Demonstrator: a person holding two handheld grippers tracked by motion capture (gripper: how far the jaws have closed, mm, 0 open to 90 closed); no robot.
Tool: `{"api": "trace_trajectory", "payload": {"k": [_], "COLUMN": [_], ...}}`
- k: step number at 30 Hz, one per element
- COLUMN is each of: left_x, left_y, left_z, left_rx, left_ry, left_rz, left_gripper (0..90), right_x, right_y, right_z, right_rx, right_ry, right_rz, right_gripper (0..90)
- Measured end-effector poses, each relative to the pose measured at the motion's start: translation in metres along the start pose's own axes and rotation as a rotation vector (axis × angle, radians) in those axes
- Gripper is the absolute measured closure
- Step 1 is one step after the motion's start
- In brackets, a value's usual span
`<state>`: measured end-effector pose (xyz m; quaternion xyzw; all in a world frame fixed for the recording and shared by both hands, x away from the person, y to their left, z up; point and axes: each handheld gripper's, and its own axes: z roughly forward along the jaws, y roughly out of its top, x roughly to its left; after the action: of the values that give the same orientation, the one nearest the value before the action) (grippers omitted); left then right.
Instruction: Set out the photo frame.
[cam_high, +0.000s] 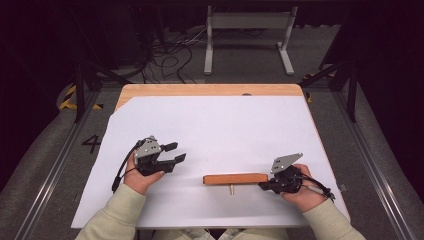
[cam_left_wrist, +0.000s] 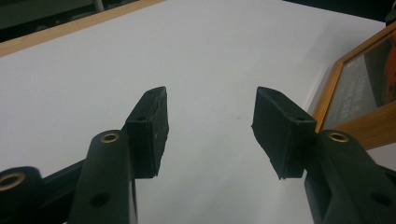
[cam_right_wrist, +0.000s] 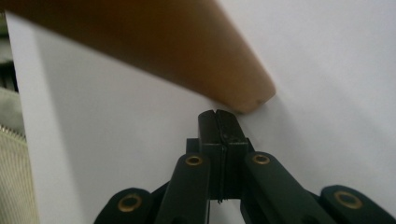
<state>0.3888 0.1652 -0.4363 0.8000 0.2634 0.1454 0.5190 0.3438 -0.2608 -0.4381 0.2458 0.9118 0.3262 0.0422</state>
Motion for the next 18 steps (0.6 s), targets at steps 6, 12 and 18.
{"api": "trace_trajectory", "payload": {"k": [6, 12, 18], "left_x": [0.0, 0.0, 0.0], "left_y": [0.0, 0.0, 0.0], "left_z": [0.0, -0.001, -0.002], "left_rx": [0.002, 0.002, 0.0], "left_ry": [0.003, 0.003, 0.006], "left_rz": [0.0, 0.0, 0.001], "left_gripper": [45.6, 45.6, 45.7], "right_x": [-0.006, -0.013, -0.023], "right_y": [0.0, 0.008, 0.019], "right_z": [0.002, 0.006, 0.01], "right_rx": [0.005, -0.028, -0.078], "right_ry": [-0.006, -0.012, -0.039], "right_rz": [0.032, 0.066, 0.101], "right_gripper": [90.0, 90.0, 90.0]}}
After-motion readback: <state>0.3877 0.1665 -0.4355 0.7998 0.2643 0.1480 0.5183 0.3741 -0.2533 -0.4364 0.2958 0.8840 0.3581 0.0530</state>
